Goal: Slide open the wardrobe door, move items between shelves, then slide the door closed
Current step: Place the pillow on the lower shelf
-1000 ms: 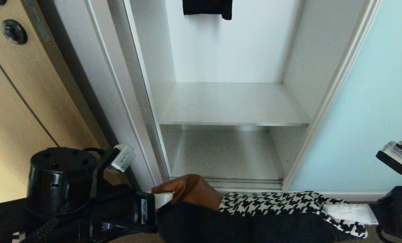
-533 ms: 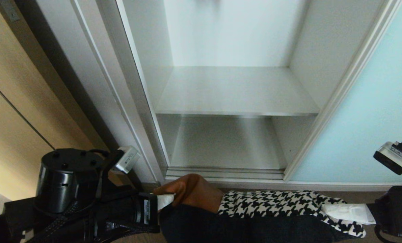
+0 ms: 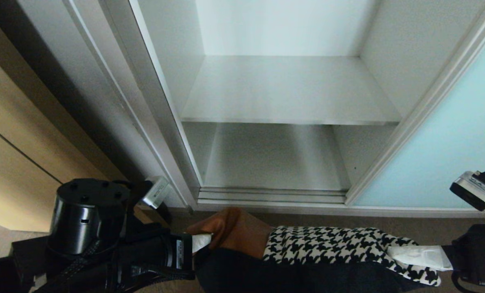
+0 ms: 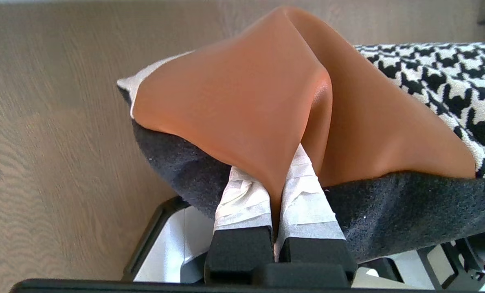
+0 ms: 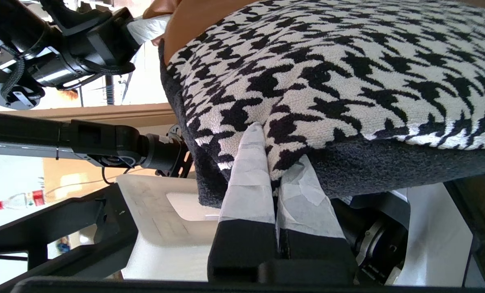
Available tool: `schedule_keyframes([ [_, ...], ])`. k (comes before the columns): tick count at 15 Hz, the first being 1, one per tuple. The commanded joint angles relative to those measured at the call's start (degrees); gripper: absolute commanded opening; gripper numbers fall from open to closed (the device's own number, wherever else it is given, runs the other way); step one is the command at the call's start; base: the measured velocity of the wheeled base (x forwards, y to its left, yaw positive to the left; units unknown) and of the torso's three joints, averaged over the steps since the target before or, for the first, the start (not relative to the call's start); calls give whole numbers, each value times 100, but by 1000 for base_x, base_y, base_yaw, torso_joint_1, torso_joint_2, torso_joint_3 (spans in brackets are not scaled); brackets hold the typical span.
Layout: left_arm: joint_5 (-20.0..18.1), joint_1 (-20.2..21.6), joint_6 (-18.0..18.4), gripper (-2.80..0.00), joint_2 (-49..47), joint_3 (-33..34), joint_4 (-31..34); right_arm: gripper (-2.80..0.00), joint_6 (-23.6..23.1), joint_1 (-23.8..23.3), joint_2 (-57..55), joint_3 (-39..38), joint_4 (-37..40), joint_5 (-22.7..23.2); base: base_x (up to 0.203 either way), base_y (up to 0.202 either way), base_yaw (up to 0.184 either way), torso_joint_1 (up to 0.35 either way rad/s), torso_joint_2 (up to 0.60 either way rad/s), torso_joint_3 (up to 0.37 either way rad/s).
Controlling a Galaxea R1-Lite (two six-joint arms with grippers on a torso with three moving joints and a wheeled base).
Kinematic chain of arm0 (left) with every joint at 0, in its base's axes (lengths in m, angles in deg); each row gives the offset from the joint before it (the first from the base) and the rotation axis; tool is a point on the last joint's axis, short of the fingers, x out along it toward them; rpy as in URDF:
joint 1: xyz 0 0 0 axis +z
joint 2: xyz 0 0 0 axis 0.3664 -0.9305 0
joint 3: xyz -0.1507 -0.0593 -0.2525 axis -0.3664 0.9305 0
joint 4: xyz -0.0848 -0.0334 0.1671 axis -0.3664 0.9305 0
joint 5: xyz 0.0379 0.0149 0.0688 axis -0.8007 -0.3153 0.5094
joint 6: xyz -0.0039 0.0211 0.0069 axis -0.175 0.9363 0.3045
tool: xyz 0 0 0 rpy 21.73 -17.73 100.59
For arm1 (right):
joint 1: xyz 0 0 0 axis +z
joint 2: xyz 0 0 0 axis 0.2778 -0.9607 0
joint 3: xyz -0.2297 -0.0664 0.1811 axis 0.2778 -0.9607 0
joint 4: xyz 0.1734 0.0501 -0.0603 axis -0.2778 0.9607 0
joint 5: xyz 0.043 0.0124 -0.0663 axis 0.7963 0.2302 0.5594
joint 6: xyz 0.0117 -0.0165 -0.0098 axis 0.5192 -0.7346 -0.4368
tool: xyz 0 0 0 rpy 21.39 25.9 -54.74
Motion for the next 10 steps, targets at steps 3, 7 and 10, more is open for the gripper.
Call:
schedule_keyframes([
  [3, -13, 1, -8, -280, -165, 21, -31, -280, 14, 3, -30, 2, -3, 34, 0, 0, 0, 4, 7, -196],
  [7, -22, -1, -9, -280, -165, 62, -72, -280, 14, 3, -76, -59, -135, 25, 0, 0, 0, 4, 2, -193],
  [10, -13, -1, -8, -280, -200, 54, -77, -280, 14, 12, -101, -104, -214, 25, 0, 0, 0, 4, 7, -193],
])
